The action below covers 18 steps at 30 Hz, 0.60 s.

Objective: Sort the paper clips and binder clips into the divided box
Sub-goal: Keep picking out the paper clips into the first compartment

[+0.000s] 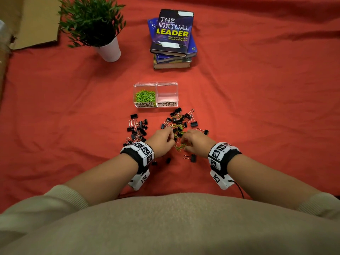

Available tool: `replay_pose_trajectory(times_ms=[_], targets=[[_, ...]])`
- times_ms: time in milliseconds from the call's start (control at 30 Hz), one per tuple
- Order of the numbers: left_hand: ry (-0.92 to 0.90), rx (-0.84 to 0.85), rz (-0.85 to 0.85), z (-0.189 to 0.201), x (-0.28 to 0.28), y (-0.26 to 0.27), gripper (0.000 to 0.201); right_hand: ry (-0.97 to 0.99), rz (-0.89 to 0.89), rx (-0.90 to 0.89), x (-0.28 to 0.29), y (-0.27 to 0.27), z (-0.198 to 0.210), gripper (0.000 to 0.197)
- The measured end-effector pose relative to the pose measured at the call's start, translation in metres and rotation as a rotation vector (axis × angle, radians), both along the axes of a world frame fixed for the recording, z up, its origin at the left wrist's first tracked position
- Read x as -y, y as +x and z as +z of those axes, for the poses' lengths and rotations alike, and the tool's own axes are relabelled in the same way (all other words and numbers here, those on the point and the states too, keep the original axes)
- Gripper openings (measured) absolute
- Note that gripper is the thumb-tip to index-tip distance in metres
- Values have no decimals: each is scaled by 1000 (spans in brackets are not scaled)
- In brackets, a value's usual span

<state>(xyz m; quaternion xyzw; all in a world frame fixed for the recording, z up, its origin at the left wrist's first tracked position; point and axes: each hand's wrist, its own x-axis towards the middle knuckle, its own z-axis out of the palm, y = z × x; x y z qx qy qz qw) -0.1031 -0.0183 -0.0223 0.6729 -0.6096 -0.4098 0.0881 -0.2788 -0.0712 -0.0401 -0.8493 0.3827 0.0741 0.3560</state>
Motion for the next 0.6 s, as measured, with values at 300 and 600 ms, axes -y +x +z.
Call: replay_pose_trajectory(times_ms=[300,600], targets=[[75,-93,75,-3,4,-10,24,-177,52,25,-19,0,-14,14],[-27,180,-321,-11,-1,-13,18,104,-275,95,-7,-3,-1,14]])
